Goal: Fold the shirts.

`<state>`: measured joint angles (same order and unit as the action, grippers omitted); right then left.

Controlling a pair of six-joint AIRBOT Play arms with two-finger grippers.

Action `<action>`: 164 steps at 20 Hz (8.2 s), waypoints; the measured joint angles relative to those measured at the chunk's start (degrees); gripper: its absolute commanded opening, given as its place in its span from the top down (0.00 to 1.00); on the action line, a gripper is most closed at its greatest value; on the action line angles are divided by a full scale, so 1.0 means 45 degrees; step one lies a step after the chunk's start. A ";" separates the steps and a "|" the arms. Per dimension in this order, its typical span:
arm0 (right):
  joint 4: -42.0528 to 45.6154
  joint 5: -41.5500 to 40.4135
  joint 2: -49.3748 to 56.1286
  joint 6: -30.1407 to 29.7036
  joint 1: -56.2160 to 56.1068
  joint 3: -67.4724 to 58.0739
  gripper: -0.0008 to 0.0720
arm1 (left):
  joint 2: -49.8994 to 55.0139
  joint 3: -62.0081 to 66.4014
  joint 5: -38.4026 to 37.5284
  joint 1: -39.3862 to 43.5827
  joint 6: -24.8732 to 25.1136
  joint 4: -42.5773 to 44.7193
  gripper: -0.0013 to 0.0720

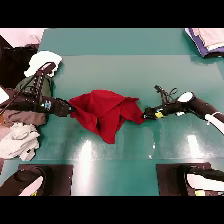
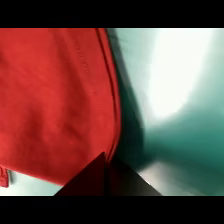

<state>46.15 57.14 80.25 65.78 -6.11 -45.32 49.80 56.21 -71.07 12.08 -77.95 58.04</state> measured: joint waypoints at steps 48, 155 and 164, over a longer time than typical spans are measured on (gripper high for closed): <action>0.3517 0.1991 0.2093 0.1909 0.1681 -1.4003 0.40 | 0.5391 0.4464 0.2361 -0.2720 -0.1341 0.2759 0.23; 0.5780 0.6475 -0.1195 0.3900 0.4328 -1.2585 0.97 | 0.3672 0.5761 0.2011 0.0471 -0.3215 0.5955 0.95; 0.5673 0.2380 0.1957 0.3803 0.4328 -1.1322 0.97 | 0.7572 0.4809 0.8500 0.0160 -0.3172 0.6008 0.95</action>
<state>71.68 67.85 89.06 82.89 13.37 -96.27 83.88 77.84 -32.82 12.80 -92.23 85.08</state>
